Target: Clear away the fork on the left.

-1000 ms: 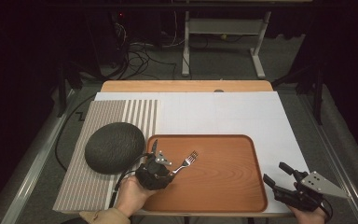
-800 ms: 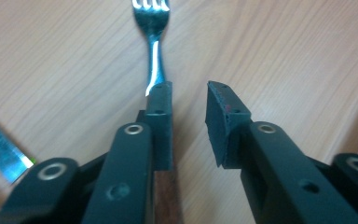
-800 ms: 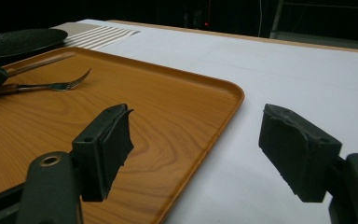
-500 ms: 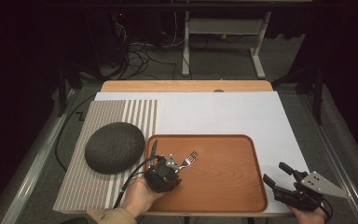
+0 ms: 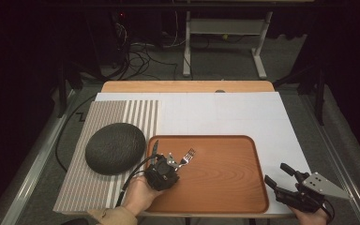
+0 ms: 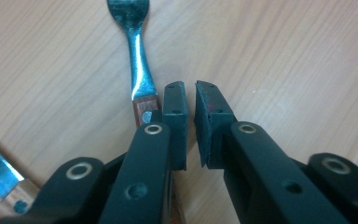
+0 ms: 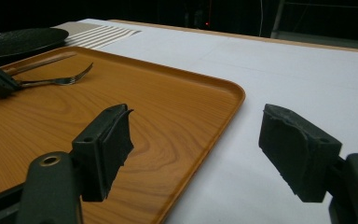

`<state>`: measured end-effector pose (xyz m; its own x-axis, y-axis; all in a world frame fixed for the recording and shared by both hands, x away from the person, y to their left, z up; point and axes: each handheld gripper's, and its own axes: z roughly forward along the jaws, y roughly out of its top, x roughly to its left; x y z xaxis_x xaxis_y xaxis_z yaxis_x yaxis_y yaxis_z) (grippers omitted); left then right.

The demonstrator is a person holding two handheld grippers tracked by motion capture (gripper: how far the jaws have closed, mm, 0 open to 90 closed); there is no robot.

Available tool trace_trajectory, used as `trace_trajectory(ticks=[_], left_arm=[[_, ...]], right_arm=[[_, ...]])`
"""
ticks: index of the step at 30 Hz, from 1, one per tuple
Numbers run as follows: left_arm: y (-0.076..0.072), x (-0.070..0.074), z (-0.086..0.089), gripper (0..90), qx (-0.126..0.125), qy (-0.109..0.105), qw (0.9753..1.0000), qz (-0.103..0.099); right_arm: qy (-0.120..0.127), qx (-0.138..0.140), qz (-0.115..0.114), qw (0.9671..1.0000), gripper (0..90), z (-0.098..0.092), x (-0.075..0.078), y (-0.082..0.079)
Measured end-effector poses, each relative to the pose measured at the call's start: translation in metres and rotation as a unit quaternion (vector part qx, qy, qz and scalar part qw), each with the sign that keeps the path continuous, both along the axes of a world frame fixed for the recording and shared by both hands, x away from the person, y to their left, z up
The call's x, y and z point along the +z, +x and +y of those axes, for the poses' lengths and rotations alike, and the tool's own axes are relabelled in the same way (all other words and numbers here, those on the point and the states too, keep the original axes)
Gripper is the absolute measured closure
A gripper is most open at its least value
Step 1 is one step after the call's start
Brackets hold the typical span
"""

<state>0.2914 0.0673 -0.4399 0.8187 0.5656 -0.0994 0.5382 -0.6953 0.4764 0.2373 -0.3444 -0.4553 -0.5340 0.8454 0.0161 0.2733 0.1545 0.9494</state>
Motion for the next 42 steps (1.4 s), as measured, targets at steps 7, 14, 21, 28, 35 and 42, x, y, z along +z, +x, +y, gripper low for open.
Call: trace_trajectory(ticks=[7,14,21,28,35,42], left_arm=[[0.004,-0.004,0.000,79.2,0.007,0.012,0.9999,-0.005],[0.009,-0.004,0.005,79.2,0.018,0.015,0.9997,-0.009],[0.014,-0.004,0.015,79.3,0.037,0.012,0.9992,-0.009],[0.016,-0.004,0.026,79.2,0.050,0.016,0.9986,-0.011],[0.018,-0.004,0.032,78.6,0.055,0.018,0.9982,-0.011],[0.018,-0.005,0.036,78.1,0.061,0.017,0.9979,-0.012]], right_arm=[[0.000,0.001,0.001,1.0000,25.7,0.000,0.000,0.000],[0.000,0.001,0.002,1.0000,25.6,0.000,0.000,0.000],[0.000,0.001,0.002,1.0000,25.6,0.000,0.000,0.000],[-0.001,0.001,0.003,1.0000,25.7,0.000,0.000,0.000],[-0.002,0.001,0.003,1.0000,25.6,0.000,-0.001,0.000],[-0.002,0.001,0.003,1.0000,25.7,0.000,-0.001,0.000]])
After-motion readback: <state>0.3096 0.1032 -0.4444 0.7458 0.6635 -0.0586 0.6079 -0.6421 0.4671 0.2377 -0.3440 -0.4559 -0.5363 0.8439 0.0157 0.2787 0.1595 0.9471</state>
